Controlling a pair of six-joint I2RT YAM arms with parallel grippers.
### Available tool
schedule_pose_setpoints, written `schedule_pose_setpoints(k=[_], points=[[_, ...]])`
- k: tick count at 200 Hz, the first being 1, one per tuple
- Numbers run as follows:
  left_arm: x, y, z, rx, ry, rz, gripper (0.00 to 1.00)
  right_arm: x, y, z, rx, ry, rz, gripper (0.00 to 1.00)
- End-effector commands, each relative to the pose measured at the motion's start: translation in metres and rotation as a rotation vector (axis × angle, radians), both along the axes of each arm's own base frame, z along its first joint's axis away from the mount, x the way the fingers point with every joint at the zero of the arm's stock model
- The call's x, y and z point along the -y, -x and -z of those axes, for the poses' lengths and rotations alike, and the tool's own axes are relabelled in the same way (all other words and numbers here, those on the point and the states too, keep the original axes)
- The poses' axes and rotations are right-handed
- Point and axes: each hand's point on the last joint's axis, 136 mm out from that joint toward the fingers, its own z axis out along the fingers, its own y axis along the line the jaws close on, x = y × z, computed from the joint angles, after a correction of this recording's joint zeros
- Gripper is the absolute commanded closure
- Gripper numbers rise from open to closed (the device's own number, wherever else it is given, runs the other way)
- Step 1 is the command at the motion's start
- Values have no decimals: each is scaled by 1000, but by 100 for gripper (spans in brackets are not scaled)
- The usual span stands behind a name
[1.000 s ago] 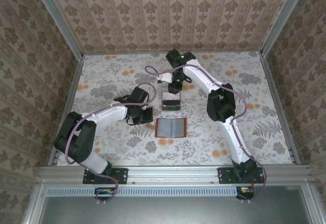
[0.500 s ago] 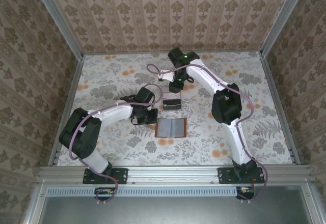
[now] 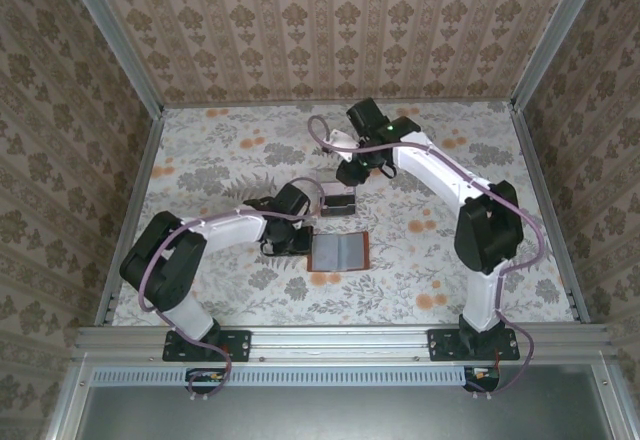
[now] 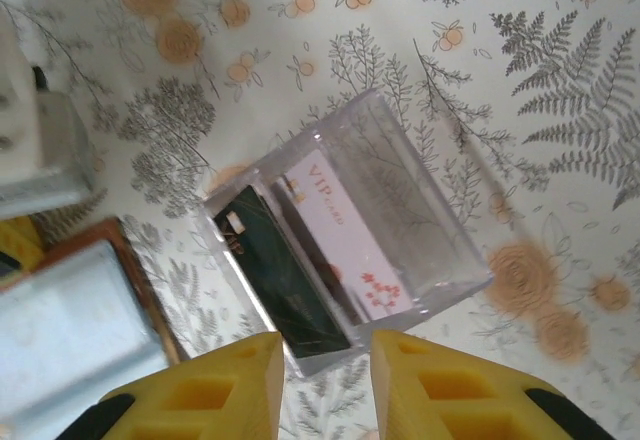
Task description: Take the credit cards out of the card holder
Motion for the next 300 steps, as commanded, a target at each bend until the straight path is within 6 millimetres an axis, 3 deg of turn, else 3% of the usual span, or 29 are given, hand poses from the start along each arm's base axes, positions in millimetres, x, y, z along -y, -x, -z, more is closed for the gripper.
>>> schedule_pose_setpoints(k=[1,60,98,125,163,215,258,300], points=[[-2,16,7,-35,-18,0,98,-7,8,-21,-22,-150,163,69],[4,20,-2,-23,20,-15,98,-7,75,3,-249,-301,387,72],[0,31,2,-43,32,-24,98,0,105,15,-307,-333,469,74],[2,42,9,-71,39,-16,98,9,114,20,-330,-329,537,76],[7,36,-6,-24,66,-37,98,11,127,29,-444,-322,631,79],[22,20,-22,11,169,-70,98,-13,145,49,-614,-356,643,80],[22,24,-2,-37,177,-77,99,-25,150,69,-672,-333,669,81],[10,34,15,-70,151,-91,100,-39,154,85,-720,-301,676,84]])
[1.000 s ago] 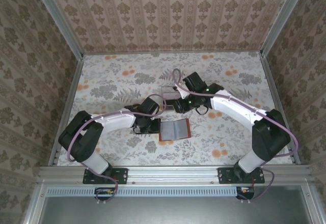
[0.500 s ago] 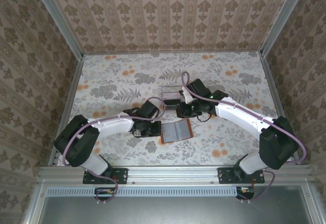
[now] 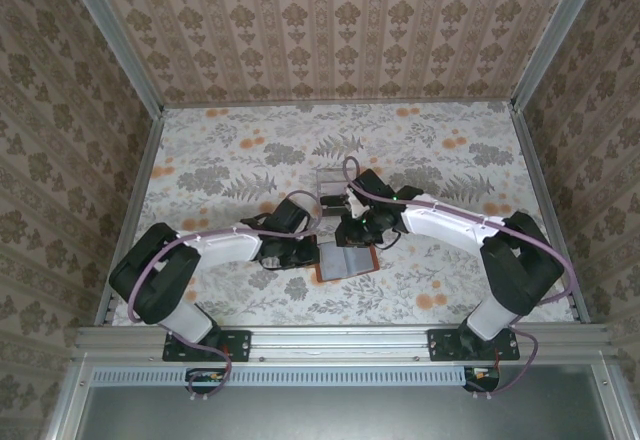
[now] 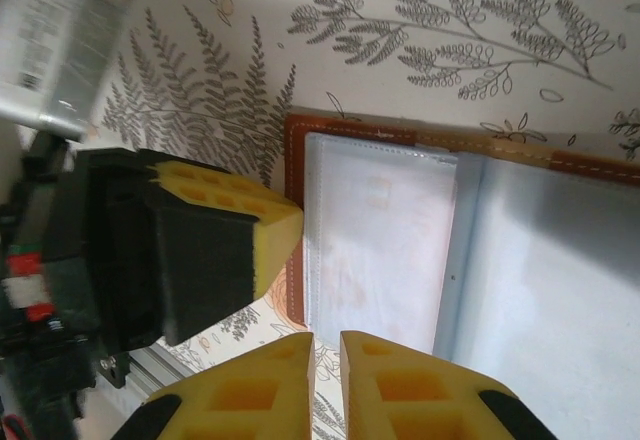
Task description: Take the credit cards out of the card holder
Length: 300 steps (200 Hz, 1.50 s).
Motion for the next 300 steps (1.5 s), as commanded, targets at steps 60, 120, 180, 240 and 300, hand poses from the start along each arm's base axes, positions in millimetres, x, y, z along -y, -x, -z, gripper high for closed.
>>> schedule_pose_setpoints(k=[60,120,180,240,300], points=[[-14,16,24,-66,-18,-13,100,-44,12,31,-140,-54,-23,84],[-16,18,27,-73,-21,-15,100,-29,24,62,-174,85,-14,79],[-15,17,28,-81,-25,-8,100,3,24,63,-125,255,-6,71],[-15,17,26,-82,-31,-4,100,24,21,45,-22,418,-51,60],[-12,15,25,-87,-39,9,100,46,17,30,64,560,-69,49]])
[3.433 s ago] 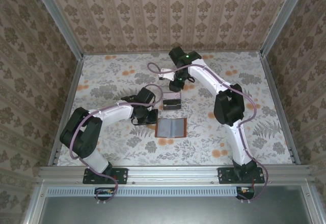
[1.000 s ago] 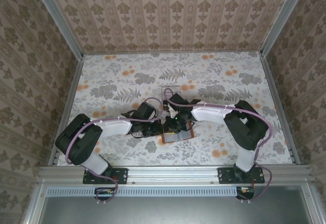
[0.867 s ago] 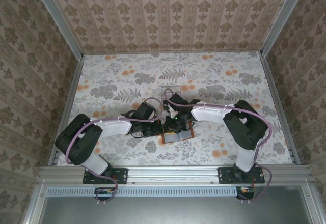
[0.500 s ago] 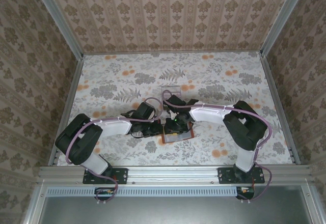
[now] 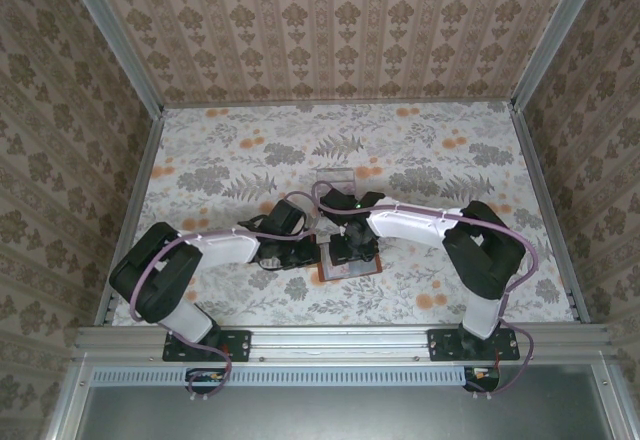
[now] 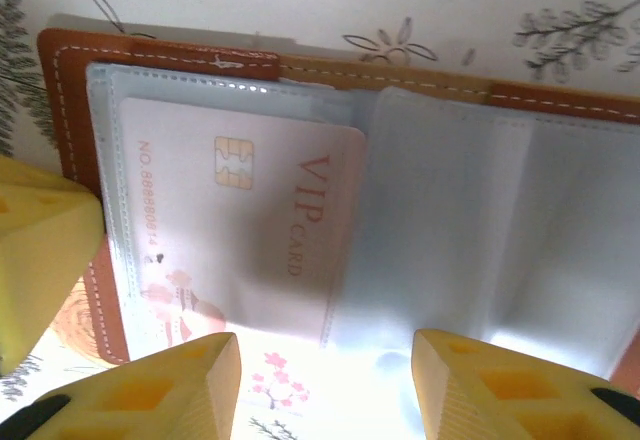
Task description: Take the credit cards out of the card holder
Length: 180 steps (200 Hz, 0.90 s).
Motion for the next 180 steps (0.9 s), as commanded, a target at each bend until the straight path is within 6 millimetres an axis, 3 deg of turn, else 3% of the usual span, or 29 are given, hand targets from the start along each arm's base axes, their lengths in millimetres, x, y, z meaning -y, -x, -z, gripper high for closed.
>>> schedule_pose_setpoints(k=[1,51,73,100,126,157,180], points=[[-18,15,24,-79,-112,2,100,24,-1,-17,51,114,-16,49],[-18,14,23,-80,-118,3,100,33,1,-27,73,135,-12,55],[-19,14,23,-79,-125,3,100,32,1,-29,76,126,-14,65],[-19,13,22,-76,-134,8,100,31,1,-27,73,116,-19,87],[-23,12,25,-80,-158,11,100,36,1,-20,70,122,-12,96],[-28,11,28,-81,-181,9,100,49,1,-7,52,152,4,98],[-29,11,30,-85,-189,9,100,58,0,1,45,169,20,93]])
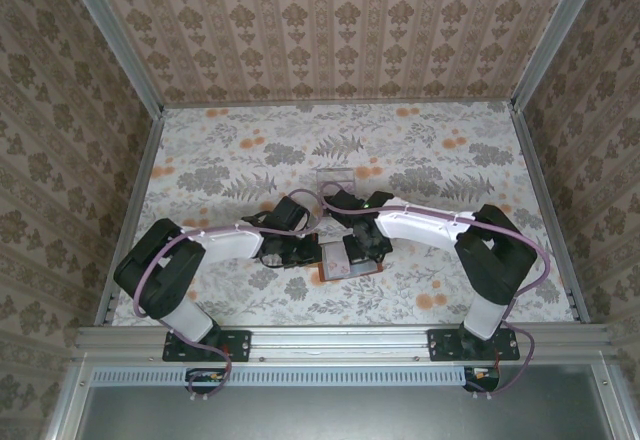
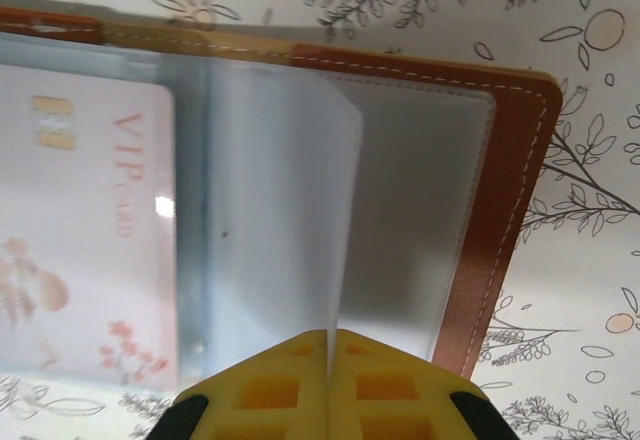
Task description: Take the credit cards out of the card holder
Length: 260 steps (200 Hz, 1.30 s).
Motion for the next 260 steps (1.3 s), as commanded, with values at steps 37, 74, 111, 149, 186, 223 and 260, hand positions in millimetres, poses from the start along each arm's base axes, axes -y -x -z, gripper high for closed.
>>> schedule_pose_setpoints(k=[37,74,111,149,186,223,260], points=[[-30,10,30,-63,-158,-11,100,32,1,15,-1,90,26,83],[-28,6,25,-48,-165,-2,100,45,3,14,5,127,40,74],[-29,-1,18,-26,-182,10,100,49,5,5,14,113,51,74],[-22,-12,-1,14,-166,18,100,36,4,-14,32,16,58,76],[-11,-13,-16,35,-127,20,100,9,1,-25,21,-154,69,79],[3,-10,-21,37,-89,24,100,-26,-4,-27,-22,-357,88,83],[16,-12,-28,46,-51,24,100,-53,-13,-25,-60,-525,120,83]])
